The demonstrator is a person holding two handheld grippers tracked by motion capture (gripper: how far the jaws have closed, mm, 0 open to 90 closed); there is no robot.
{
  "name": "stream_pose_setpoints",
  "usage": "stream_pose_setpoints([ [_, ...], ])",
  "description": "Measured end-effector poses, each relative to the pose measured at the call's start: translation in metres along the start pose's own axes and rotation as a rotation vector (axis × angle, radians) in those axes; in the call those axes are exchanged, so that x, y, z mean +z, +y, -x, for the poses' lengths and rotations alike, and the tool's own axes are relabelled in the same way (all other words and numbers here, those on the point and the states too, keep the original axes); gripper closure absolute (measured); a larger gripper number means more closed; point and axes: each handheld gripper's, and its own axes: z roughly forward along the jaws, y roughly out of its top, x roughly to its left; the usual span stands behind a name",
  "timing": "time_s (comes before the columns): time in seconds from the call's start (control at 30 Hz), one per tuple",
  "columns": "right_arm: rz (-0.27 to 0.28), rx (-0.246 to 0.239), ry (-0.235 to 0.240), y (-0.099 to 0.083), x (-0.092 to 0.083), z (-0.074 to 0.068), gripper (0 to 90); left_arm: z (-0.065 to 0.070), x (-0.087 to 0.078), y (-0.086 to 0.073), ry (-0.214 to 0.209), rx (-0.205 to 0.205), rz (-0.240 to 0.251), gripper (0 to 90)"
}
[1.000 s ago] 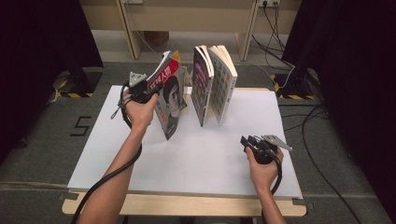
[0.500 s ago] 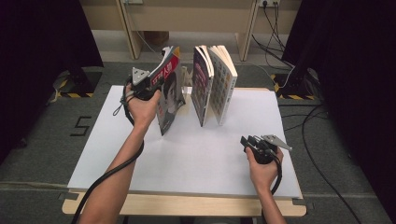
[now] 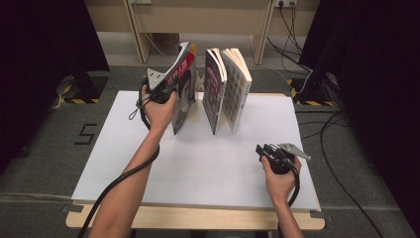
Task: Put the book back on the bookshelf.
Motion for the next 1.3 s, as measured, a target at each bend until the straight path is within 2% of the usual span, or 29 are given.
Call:
stream_pose_setpoints([
  [0.17, -0.002, 0.003, -0.001, 0.000, 0.000, 0.001, 64.3, -0.003, 0.002, -0.010, 0.013, -0.001, -0.008, 86.1],
  [0.33, -0.006, 0.005, -0.001, 0.000, 0.000, 0.000, 64.3, -0.004, 0.002, -0.008, 0.017, 0.006, -0.019, 85.2],
  [0.5, -0.001, 0.002, -0.003, 0.000, 0.000, 0.000, 63.9, -0.008, 0.000, -0.004, 0.029, 0.004, -0.060, 83.1],
  [0.63, -0.005, 0.002, -0.002, -0.001, 0.000, 0.000, 63.9, -0.009, 0.000, 0.000, 0.021, -0.006, -0.088, 78.7],
  [0.9, -0.007, 0.000, -0.003, -0.001, 0.001, 0.000, 63.6, -0.008, 0.006, -0.005, -0.002, -0.025, -0.134, 72.2],
  [1.03, -0.011, -0.007, -0.002, -0.002, 0.002, 0.001, 63.4, -0.010, 0.010, -0.006, -0.003, -0.045, -0.160, 73.3],
  [1.13, -0.017, 0.000, -0.003, -0.002, 0.002, 0.000, 63.3, -0.011, 0.011, -0.006, 0.005, -0.055, -0.192, 77.4],
  [1.2, -0.016, -0.001, -0.003, -0.002, 0.002, 0.001, 63.2, -0.010, 0.012, -0.006, 0.017, -0.044, -0.200, 79.8],
  [1.3, -0.019, -0.001, -0.003, -0.002, 0.002, 0.000, 63.1, -0.009, 0.012, -0.005, 0.016, -0.053, -0.210, 82.1],
])
